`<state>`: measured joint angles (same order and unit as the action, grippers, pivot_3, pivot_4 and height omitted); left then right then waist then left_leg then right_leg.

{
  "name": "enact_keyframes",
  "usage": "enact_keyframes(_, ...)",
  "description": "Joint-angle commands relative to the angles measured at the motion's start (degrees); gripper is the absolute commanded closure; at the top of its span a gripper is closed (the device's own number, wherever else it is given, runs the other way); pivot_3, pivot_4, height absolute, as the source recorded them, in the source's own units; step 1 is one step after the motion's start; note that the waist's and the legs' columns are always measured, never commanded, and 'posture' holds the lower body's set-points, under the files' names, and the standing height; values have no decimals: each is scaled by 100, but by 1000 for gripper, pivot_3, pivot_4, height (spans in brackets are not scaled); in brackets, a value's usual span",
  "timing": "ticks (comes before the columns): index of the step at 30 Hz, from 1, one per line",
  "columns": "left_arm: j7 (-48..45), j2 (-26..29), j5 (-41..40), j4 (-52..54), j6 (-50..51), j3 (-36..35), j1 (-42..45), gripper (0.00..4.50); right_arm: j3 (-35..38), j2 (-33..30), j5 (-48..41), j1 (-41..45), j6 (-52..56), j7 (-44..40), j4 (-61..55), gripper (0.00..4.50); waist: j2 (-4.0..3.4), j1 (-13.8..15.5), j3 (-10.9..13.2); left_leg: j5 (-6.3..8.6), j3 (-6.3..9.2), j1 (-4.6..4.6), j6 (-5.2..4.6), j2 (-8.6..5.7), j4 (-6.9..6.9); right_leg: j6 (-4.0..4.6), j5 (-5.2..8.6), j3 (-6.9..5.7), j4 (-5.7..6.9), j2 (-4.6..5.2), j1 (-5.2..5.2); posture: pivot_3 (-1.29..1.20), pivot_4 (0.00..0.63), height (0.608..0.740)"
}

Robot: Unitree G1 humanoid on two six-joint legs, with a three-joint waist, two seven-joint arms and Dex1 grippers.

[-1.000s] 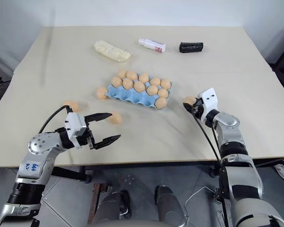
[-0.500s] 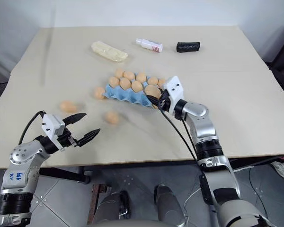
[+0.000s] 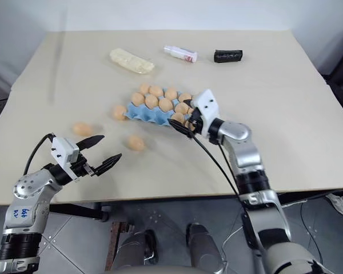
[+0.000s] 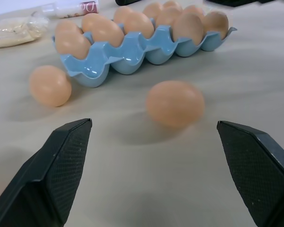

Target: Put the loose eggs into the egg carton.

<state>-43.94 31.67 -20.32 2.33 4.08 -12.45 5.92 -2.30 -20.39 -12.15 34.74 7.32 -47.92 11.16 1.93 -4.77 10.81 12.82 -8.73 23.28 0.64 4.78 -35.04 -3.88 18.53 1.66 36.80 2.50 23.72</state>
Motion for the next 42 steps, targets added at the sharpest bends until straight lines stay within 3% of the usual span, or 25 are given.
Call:
enact_keyframes(1,-12,117,-36,209,-65,-145,-94,0,495,-576,-473,-933,-472,-641,-812,39,1,68,0,4,9,0,-6,-1,-1,-4,4,-6,-8,1,-9,0,150,740)
enact_keyframes(5,-61,216,-125,186,1,-278,-164,0,728,-1074,-798,-2031,-449,-1065,-1233,39,1,61,0,23,-11,-2,-5,-6,-5,-14,-1,11,-25,5,-13,0,150,740)
enact_keyframes(9,-122,354,-80,61,-12,-343,-260,0,840,-1181,-912,-2538,-523,-1033,-1510,39,2,-27,-1,21,-17,-14,0,1,-5,-14,-3,20,-19,-2,-14,0,150,740)
enact_keyframes(19,-66,47,222,-31,369,595,617,0,678,-1161,-1046,-2662,-238,-976,-2191,39,3,103,-1,13,-8,-12,1,-9,-11,-6,-4,15,-10,11,-14,0,150,740)
enact_keyframes(28,137,-665,1122,-1692,-48,1582,1811,0,463,-1091,-1110,-2499,-21,-851,-2565,39,4,171,-2,5,-12,-7,-23,-8,-17,-10,-5,18,-20,-8,-10,0,150,740)
enact_keyframes(31,292,-826,1187,-1975,-223,1537,1978,580,427,-1055,-1125,-2480,23,-776,-2669,0,5,174,-3,5,-12,-8,-23,-5,-20,-11,-6,20,-17,-9,-12,0,150,740)
enact_keyframes(35,345,-980,1195,-2100,-452,1507,2078,1873,426,-992,-1103,-2565,16,-650,-2748,0,5,192,-3,5,-11,-8,-25,-6,-24,-12,-6,18,-11,-6,-13,0,150,740)
enact_keyframes(42,241,-1253,962,-2081,-400,1443,2666,2077,532,-928,-1057,-2747,-54,-334,-2779,0,7,247,-2,4,-11,-7,-26,-8,-35,-13,-7,18,0,-6,-12,0,150,740)
